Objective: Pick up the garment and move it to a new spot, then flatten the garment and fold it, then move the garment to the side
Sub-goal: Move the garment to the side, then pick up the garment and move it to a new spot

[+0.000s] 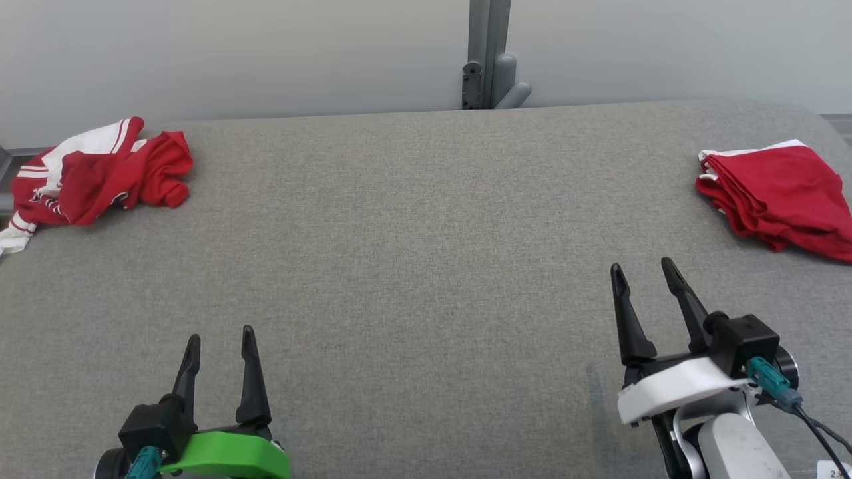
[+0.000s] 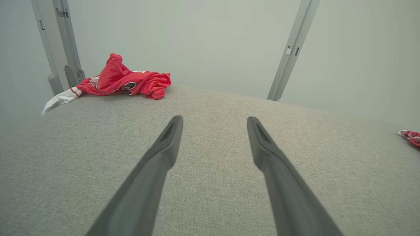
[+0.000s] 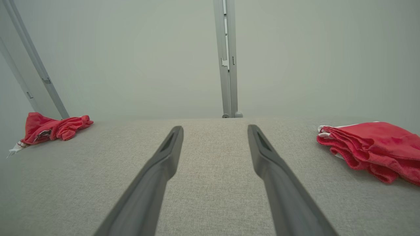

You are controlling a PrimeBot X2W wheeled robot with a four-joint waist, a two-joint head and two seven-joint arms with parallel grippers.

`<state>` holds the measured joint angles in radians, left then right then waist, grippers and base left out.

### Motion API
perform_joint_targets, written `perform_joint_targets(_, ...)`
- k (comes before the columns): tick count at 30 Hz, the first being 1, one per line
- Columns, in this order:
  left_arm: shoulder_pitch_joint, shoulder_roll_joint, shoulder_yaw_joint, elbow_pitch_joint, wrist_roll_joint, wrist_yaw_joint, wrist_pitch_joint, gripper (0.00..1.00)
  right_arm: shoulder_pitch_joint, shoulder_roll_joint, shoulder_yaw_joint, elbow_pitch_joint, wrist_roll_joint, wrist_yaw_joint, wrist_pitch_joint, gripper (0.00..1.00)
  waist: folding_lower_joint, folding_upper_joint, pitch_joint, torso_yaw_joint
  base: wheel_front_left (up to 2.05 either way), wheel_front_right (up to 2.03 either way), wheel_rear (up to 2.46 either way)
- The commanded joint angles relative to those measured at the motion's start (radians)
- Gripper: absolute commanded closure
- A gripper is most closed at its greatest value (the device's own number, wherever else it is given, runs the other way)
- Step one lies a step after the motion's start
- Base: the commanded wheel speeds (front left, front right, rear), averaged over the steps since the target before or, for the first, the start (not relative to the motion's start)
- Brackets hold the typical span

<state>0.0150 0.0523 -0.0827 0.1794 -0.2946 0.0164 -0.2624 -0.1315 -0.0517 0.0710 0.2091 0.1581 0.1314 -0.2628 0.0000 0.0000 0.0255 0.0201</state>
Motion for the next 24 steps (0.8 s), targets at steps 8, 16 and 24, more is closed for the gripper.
perform_joint_targets(8, 0.024, -0.001, -0.018, -0.016, 0.013, -0.002, -0.003, 0.0, 0.076, 0.0, 0.03, -0.047, 0.059, -0.001, -0.004, 0.0, 0.0, 0.0, -0.008, -0.002, 0.0, 0.0, 0.0)
perform_joint_targets(16, 0.01, -0.001, -0.032, -0.007, 0.009, 0.008, -0.003, 0.0, 0.081, 0.001, 0.035, -0.039, 0.034, -0.001, -0.004, 0.0, 0.0, 0.0, -0.006, -0.005, 0.0, 0.0, 0.0)
perform_joint_targets(24, 0.01, -0.001, -0.034, -0.01, 0.013, 0.009, -0.003, 0.0, 0.081, 0.001, 0.029, -0.041, 0.031, -0.001, -0.004, 0.0, 0.0, 0.0, -0.005, -0.005, 0.0, 0.0, 0.0)
